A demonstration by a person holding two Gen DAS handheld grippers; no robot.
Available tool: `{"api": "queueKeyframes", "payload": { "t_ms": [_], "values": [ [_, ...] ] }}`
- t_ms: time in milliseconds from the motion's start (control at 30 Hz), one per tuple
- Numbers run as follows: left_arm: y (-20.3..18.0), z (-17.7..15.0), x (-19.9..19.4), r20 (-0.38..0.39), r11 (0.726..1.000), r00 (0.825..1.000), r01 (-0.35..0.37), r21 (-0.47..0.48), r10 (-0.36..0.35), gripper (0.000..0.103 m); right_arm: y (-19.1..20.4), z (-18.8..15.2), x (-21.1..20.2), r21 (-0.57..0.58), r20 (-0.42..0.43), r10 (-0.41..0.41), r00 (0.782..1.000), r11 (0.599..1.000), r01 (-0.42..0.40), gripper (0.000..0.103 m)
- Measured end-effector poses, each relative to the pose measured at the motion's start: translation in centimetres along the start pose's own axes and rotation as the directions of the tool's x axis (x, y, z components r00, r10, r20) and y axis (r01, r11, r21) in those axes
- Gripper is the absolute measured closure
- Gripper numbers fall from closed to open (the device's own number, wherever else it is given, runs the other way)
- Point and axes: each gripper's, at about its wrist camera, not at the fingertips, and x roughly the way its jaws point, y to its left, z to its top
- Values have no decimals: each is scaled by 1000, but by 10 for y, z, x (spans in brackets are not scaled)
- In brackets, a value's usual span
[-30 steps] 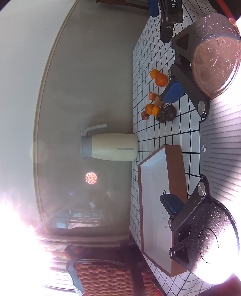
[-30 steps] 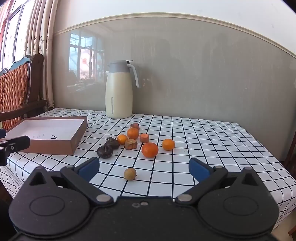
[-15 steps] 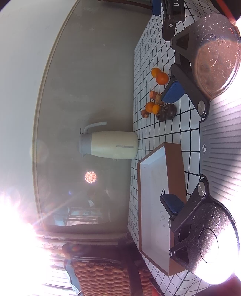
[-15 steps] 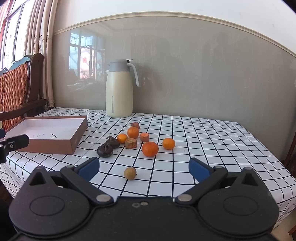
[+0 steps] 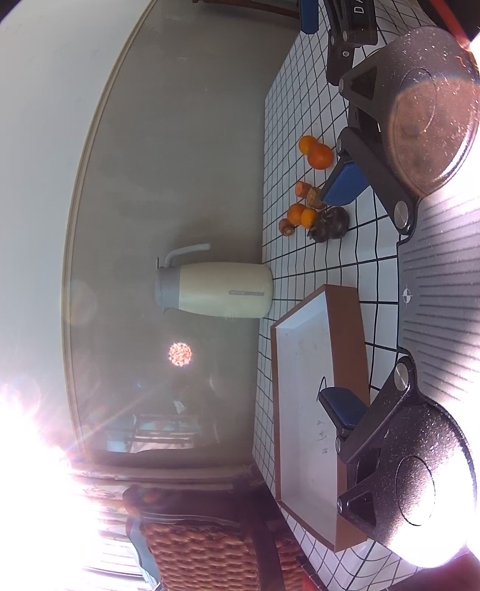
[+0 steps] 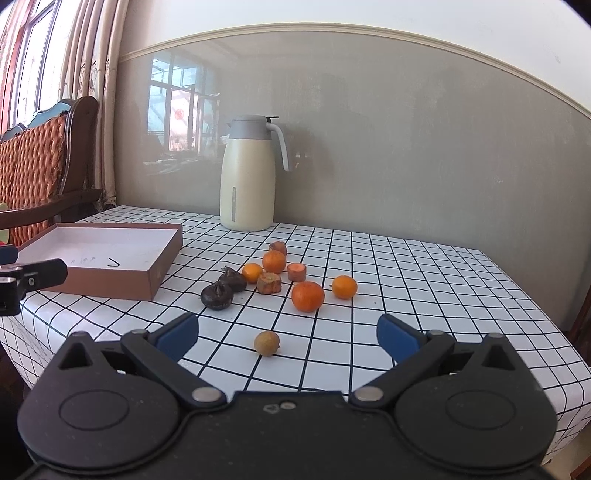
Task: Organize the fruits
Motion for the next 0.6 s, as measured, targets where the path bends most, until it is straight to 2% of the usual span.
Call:
{"api": "queueKeyframes", "payload": {
  "t_ms": [600],
  "values": [
    [0, -1, -1, 0, 1000, 1000, -1, 1, 1, 0, 0, 1, 1, 0, -4, -1, 1000, 1000, 1, 6]
  ]
}}
